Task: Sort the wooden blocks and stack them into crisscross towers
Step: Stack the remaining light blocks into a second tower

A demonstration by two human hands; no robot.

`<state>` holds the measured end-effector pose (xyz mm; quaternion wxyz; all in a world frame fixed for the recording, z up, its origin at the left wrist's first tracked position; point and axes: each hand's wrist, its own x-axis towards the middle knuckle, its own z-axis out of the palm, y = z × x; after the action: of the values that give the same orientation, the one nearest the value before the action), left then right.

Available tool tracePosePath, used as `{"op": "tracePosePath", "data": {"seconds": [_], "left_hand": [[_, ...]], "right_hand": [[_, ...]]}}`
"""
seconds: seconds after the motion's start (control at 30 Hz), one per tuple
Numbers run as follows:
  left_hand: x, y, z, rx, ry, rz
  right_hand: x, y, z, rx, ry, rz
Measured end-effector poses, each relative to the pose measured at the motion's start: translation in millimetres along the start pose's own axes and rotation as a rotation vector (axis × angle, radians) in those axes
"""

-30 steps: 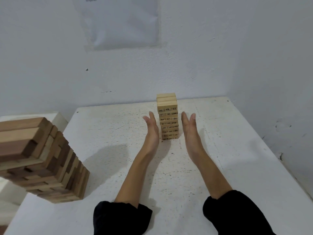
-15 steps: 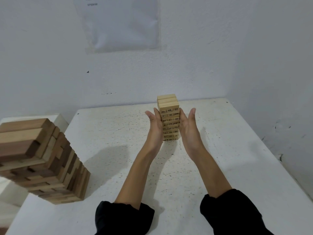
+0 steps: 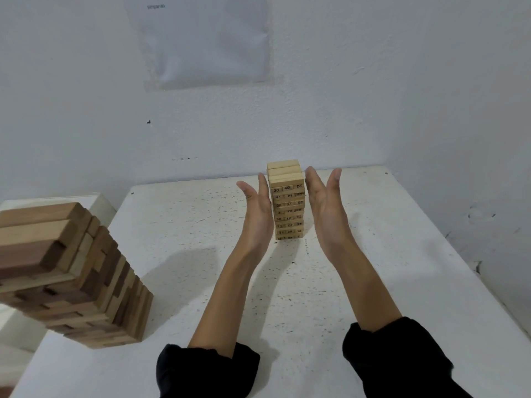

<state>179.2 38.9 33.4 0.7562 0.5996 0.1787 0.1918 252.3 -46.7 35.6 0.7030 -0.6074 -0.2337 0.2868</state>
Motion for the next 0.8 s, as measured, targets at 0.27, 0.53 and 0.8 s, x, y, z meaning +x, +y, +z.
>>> {"op": "tracePosePath", "data": {"seconds": [0.27, 0.53, 0.8], "left_hand": [[-0.3, 1.8, 5.2, -0.034, -0.035, -0.002], [-1.5, 1.0, 6.8, 0.043, -0.033, 0.015], [-2.0, 2.9, 5.4, 0.179, -0.089, 0.093]], "right_hand": [[1.7, 4.2, 3.5, 0.004, -0.058, -0.016], [0.7, 3.9, 4.5, 0.01, -0.055, -0.017], [-0.5, 4.4, 5.4, 0.009, -0.051, -0.036]]}}
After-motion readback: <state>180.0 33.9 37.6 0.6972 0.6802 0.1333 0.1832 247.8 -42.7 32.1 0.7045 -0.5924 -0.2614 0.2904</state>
